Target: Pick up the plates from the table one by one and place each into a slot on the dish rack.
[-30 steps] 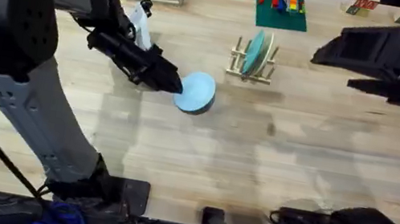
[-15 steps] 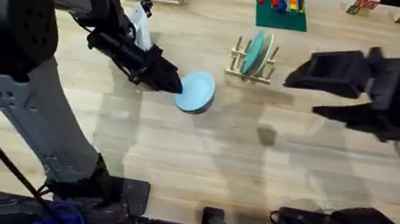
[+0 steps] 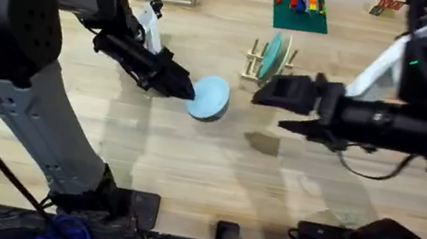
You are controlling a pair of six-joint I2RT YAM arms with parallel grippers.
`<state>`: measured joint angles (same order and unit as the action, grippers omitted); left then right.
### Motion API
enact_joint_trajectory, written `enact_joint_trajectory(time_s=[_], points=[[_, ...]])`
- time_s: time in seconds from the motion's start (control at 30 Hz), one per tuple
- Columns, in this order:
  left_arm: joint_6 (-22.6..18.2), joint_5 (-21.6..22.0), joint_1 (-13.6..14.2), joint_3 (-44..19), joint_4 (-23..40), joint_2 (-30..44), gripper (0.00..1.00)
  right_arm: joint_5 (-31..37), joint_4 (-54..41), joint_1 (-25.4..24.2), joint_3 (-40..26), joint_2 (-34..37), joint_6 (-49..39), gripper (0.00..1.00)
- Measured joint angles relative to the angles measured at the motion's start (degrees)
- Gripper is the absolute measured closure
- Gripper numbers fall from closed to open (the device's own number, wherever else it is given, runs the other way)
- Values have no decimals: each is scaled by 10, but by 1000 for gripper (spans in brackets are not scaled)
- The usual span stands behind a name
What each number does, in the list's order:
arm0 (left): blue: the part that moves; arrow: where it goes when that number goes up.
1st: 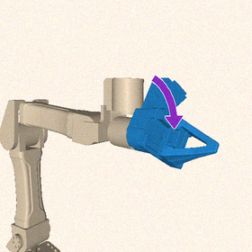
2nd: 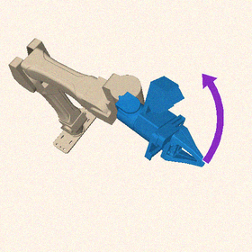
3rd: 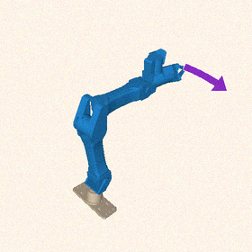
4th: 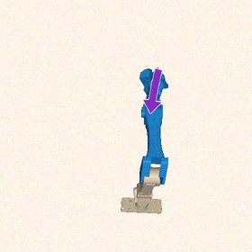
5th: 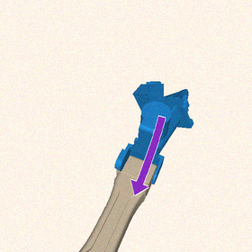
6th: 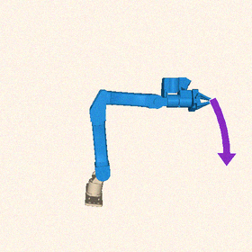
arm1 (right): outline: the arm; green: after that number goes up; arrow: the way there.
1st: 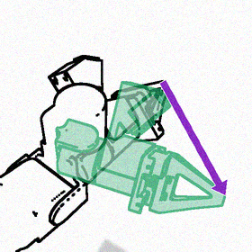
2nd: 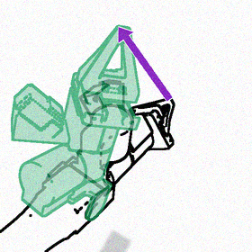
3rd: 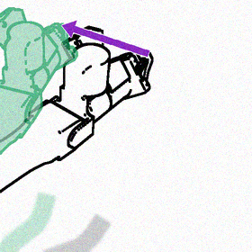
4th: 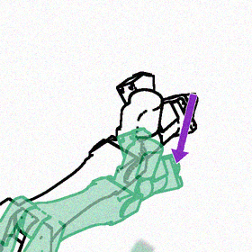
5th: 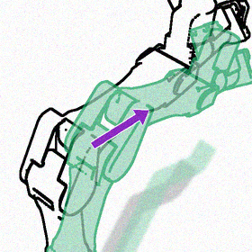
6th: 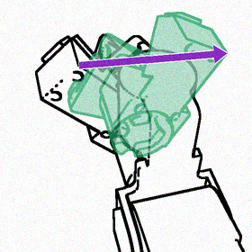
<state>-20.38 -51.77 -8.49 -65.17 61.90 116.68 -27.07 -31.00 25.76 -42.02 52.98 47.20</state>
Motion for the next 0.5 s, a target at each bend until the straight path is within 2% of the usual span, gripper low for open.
enact_joint_trajectory(time_s=[0.1, 0.27, 0.5], points=[[0, 0, 0, 0, 0, 0, 958, 14, 63, 34, 19, 30, 20, 7], [0, 0, 0, 0, -2, 0, 958, 33, 155, 78, 23, 118, 34, 8], [0, 0, 0, 0, -2, 0, 958, 38, 245, 103, 24, 245, 53, 8]])
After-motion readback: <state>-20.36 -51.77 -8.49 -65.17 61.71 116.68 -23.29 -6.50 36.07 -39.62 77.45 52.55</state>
